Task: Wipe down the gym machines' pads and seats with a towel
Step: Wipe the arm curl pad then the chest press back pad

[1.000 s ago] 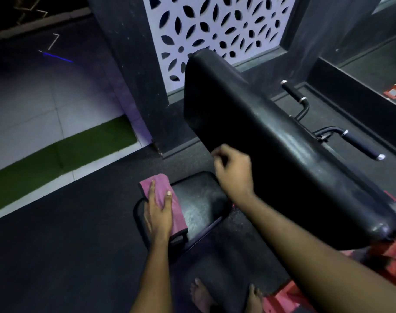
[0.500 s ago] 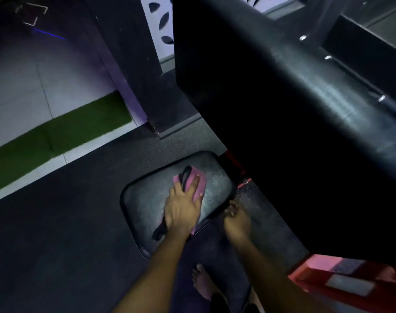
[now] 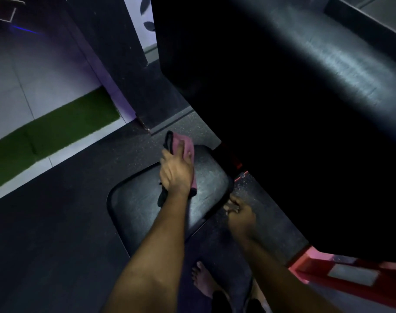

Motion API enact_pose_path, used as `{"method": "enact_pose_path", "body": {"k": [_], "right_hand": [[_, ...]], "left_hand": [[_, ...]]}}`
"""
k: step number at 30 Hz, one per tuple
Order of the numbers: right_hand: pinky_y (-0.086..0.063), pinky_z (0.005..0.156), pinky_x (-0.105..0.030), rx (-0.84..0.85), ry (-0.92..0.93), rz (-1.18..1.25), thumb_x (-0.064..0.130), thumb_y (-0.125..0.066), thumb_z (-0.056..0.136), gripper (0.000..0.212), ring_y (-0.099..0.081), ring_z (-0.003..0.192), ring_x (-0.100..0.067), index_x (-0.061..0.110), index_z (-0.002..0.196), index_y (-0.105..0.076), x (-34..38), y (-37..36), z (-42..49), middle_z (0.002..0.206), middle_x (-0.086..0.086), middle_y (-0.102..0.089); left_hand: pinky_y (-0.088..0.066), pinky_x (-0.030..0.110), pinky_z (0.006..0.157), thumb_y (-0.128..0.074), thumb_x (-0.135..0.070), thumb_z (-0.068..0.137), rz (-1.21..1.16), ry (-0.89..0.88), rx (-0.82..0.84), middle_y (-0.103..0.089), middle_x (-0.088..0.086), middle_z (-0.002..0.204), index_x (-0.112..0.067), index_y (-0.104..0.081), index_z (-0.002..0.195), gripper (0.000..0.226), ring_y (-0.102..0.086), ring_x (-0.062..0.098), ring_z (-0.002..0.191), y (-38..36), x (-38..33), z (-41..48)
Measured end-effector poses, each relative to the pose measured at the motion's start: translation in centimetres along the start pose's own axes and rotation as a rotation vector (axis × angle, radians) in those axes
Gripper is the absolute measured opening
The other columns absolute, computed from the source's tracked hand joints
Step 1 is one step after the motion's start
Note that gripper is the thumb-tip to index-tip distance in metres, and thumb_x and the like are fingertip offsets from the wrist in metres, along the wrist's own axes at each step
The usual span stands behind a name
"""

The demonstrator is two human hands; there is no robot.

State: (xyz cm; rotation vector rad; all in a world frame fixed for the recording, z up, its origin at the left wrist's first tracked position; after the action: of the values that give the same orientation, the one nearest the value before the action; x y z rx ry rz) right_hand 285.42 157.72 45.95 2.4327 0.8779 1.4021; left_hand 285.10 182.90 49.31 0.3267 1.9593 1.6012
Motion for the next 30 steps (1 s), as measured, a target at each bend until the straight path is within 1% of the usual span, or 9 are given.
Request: {"method": "enact_pose_path", "body": {"k": [3,7,9,13,16,19,22,24,30], "right_hand": [[-0.03,0.066,0.009,0.005,-0.01,-0.004,-0.012,-0.057,0.091,0.045,-0.057,0.098,-0.007,0.005,0.13,-0.067,-0.3,0.1,0.0,0.122,-0.01,-0.071],[-0.044,0.073,-0.001,0.014,-0.025,-0.003,-0.011,-0.051,0.092,0.047,-0.064,0.097,-0.009,0.009,0.131,-0.068,-0.4,0.1,-0.2,0.124,-0.009,-0.072],[-0.043,0.077,-0.003,0.012,-0.02,0.002,-0.011,-0.052,0.092,0.046,-0.063,0.098,-0.008,0.008,0.131,-0.067,-0.3,0.2,-0.1,0.127,-0.007,-0.07],[-0.048,0.082,-0.009,0.048,-0.026,0.015,-0.011,-0.049,0.093,0.051,-0.064,0.097,-0.009,0.01,0.137,-0.063,-0.5,-0.4,0.1,0.135,-0.003,-0.066],[-0.045,0.06,-0.004,0.09,-0.031,-0.03,-0.017,-0.044,0.089,0.064,-0.064,0.094,-0.01,0.015,0.142,-0.058,-0.7,-0.5,-0.2,0.141,0.001,-0.061],[-0.043,0.05,-0.007,0.126,-0.027,-0.09,-0.012,-0.049,0.094,0.063,-0.064,0.085,-0.016,0.021,0.147,-0.052,-0.1,-0.1,-1.4,0.137,-0.001,-0.061],[-0.051,0.076,-0.022,0.183,0.02,-0.224,-0.009,-0.049,0.093,0.06,-0.07,0.103,-0.026,0.019,0.145,-0.056,1.7,0.6,-2.7,0.141,-0.006,-0.061],[-0.049,0.094,-0.026,0.17,0.038,-0.236,-0.009,-0.049,0.089,0.055,-0.068,0.113,-0.028,0.015,0.135,-0.066,3.3,1.2,-3.7,0.134,-0.01,-0.067],[-0.041,0.097,-0.017,0.095,0.228,-0.183,-0.012,-0.051,0.085,0.048,-0.066,0.117,-0.025,0.006,0.123,-0.072,10.9,5.0,-6.3,0.123,-0.013,-0.072]], "left_hand": [[-0.05,0.03,0.048,-0.034,-0.049,0.104,0.031,-0.358,0.156,-0.035,0.02,0.144,-0.039,-0.029,0.152,0.05,-0.062,0.022,0.071,-1.7,-3.1,-4.9],[-0.057,0.036,0.06,-0.03,-0.056,0.101,0.056,-0.721,0.296,-0.039,0.016,0.153,-0.047,-0.033,0.15,0.05,-0.067,0.032,0.098,-1.9,-3.0,-7.7],[-0.052,0.033,0.061,-0.032,-0.054,0.104,0.124,-0.627,0.201,-0.047,0.014,0.143,-0.048,-0.034,0.149,0.046,-0.066,0.032,0.098,-0.5,-2.0,-3.9],[-0.049,0.032,0.06,-0.036,-0.046,0.106,0.112,-0.134,0.034,-0.05,0.018,0.128,-0.039,-0.038,0.15,0.045,-0.059,0.025,0.082,1.4,1.2,0.7],[-0.045,0.026,0.052,-0.035,-0.046,0.104,0.098,-0.237,0.099,-0.042,0.018,0.139,-0.035,-0.033,0.152,0.049,-0.055,0.017,0.07,-0.1,0.6,-4.0],[-0.044,0.028,0.068,-0.042,-0.044,0.103,0.02,-0.422,0.34,-0.054,0.005,0.132,-0.042,-0.039,0.15,0.047,-0.062,0.02,0.092,-1.1,0.3,-10.0],[-0.05,0.036,0.093,-0.045,-0.054,0.1,-0.095,-0.485,0.5,-0.053,0.0,0.144,-0.053,-0.042,0.145,0.045,-0.053,0.025,0.129,-0.1,1.5,-11.6],[-0.048,0.038,0.101,-0.046,-0.057,0.098,-0.182,-0.439,0.52,-0.05,-0.002,0.149,-0.061,-0.037,0.142,0.046,-0.05,0.025,0.133,2.3,2.4,-11.5],[-0.041,0.039,0.103,-0.048,-0.053,0.101,-0.511,-0.166,0.295,-0.043,-0.001,0.156,-0.059,-0.034,0.145,0.047,-0.051,0.025,0.132,11.1,2.6,-12.3]]}}
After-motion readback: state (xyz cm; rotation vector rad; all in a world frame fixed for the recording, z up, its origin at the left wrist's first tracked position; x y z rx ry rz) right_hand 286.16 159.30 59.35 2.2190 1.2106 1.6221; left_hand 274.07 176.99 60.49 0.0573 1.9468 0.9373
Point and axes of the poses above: each hand's wrist, its own z-axis towards the middle knuckle, its own y-axis out of the back of the hand, x = y × z, the point moved 7 cm from there along z, towards the middle knuckle
